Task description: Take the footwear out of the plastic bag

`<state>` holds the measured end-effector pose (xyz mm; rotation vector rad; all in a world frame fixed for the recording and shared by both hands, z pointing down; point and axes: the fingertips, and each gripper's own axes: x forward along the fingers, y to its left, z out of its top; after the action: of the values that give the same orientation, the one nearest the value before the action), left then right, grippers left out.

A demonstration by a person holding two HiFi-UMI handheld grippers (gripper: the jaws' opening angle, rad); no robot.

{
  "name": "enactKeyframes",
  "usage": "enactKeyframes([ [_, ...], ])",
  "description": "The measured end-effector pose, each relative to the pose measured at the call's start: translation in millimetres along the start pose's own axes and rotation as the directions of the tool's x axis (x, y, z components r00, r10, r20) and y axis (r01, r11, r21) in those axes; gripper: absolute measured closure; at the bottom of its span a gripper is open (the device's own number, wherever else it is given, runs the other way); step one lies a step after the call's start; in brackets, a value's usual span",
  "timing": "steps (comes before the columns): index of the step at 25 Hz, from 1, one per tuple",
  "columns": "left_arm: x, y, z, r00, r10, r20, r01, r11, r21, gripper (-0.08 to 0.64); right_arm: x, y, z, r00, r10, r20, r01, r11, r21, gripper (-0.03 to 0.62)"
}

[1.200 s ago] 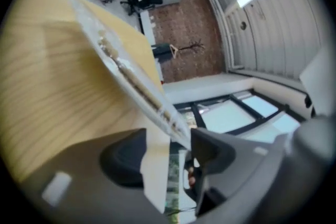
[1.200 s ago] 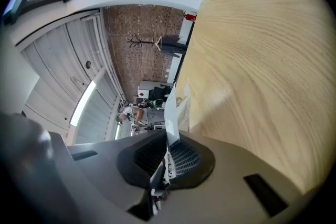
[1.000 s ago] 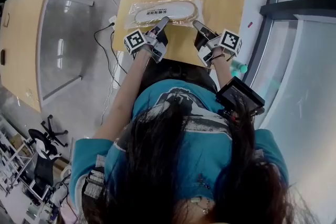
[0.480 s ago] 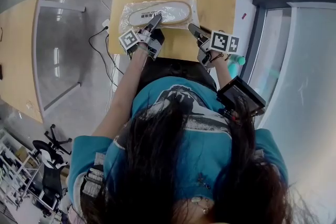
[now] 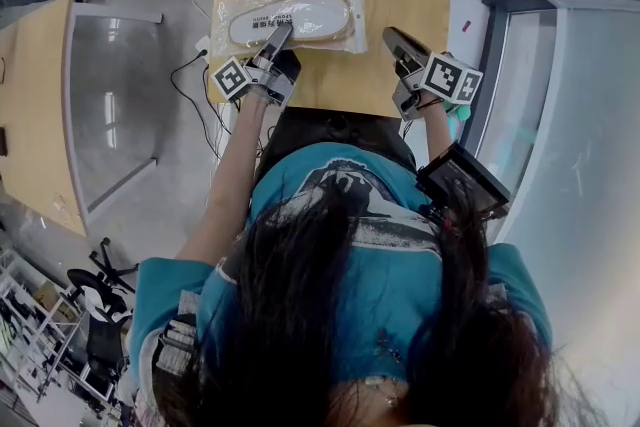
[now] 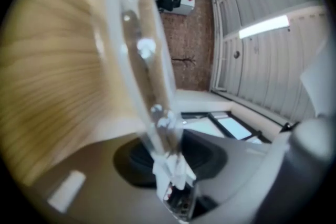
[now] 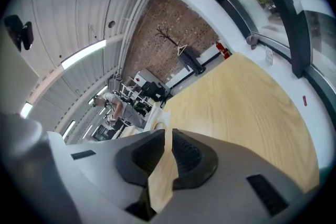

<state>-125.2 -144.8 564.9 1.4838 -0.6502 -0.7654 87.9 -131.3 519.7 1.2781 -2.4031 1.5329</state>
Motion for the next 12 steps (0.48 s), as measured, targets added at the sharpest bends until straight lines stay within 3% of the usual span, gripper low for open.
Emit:
enactKeyframes([
  [3, -1.2, -12.7, -8.2, 0.997, -0.059, -0.044, 0.06, 0.998, 0.023, 0.443, 1.6, 14.5, 11.7, 0.999, 0.042, 0.029, -0.04, 0.996, -0.081, 0.545],
  [6, -4.2, -16.8, -13.9, 0.994, -0.079, -0.074, 0.083, 0.996, 0.043, 0.443, 9.9, 37.9, 7.8, 0.992, 0.126, -0.014, -0.126, 0.982, -0.143, 0.545],
  [9, -7.8, -20.9, -14.0, 0.992, -0.113, -0.061, 0.114, 0.993, 0.019, 0.445, 18.0, 50.0, -2.2, 0.98, 0.189, -0.061, -0.195, 0.974, -0.117, 0.545],
  [12, -11.4, -28.4, -13.6, 0.987, -0.156, -0.037, 0.156, 0.988, -0.002, 0.449, 18.2, 43.2, -10.1, 0.977, 0.193, -0.089, -0.199, 0.978, -0.067, 0.545],
])
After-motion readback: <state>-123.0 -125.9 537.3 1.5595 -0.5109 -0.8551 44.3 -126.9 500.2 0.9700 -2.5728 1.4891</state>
